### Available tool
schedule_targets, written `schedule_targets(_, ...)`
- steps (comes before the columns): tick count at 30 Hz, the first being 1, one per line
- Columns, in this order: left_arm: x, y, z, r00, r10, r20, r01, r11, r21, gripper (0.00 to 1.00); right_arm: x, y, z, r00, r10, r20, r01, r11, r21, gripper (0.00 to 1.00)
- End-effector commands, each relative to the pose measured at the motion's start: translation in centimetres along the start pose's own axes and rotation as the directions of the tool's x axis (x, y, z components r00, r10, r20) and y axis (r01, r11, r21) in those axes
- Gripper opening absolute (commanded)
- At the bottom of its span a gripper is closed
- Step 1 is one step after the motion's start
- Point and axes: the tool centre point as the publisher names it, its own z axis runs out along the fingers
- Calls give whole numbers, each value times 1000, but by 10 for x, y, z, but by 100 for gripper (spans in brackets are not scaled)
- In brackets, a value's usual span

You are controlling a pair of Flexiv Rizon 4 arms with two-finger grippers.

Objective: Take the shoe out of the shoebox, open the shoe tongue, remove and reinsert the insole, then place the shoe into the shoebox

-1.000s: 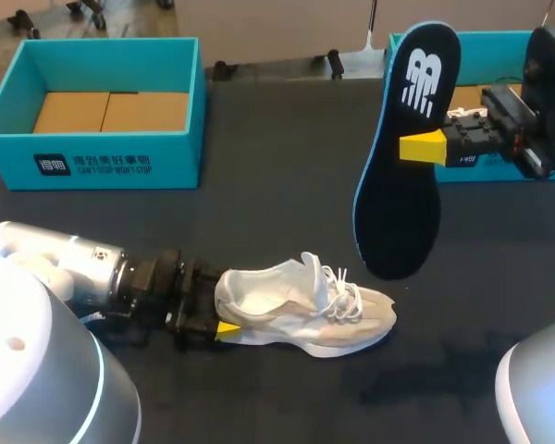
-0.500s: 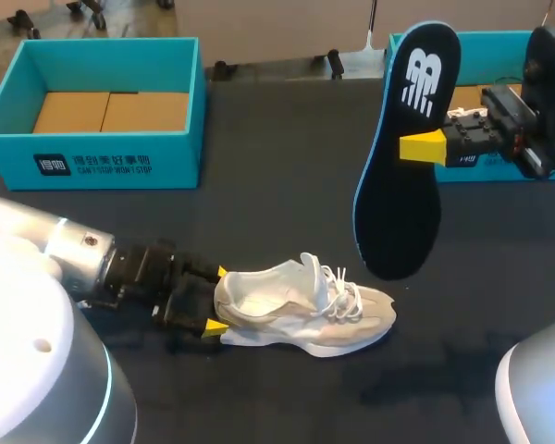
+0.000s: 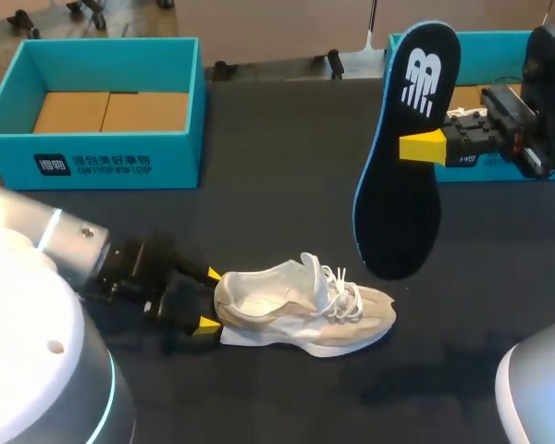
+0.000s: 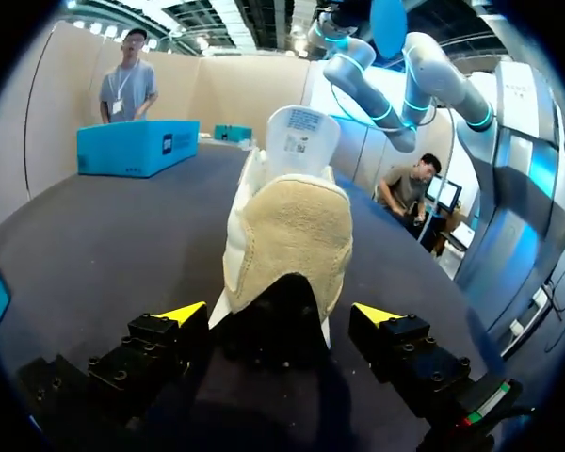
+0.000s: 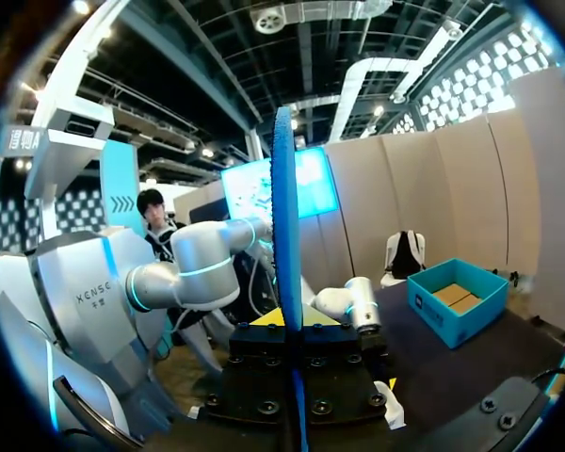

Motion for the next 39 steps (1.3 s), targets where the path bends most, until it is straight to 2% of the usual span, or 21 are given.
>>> schedule_targets(1,9,-12,-7,999,-2,44,9,988,-151,100,-1,0,2,1000,1,-1,-1,1000,1,0)
schedule_targets(10,10,-11,-9,1000,-4,24,8,988,-156,100,-1,0,2,1000,1,-1,-1,1000,1,0)
schedule_targets(13,13,-11,-14,999,-1,42,10,973,-232,100,-1,0,2,1000,1,-1,-1,1000,1,0)
schedule_targets(17,18,-11,-17,997,4,81,28,922,-387,100,-1,0,2,1000,1,-1,-1,1000,1,0)
schedule_targets(31,18,-11,-17,997,4,81,28,922,-387,100,-1,0,2,1000,1,-1,-1,1000,1,0)
schedule_targets(39,14,-17,-25,990,75,118,-4,858,-513,100,-1,0,2,1000,1,-1,-1,1000,1,0)
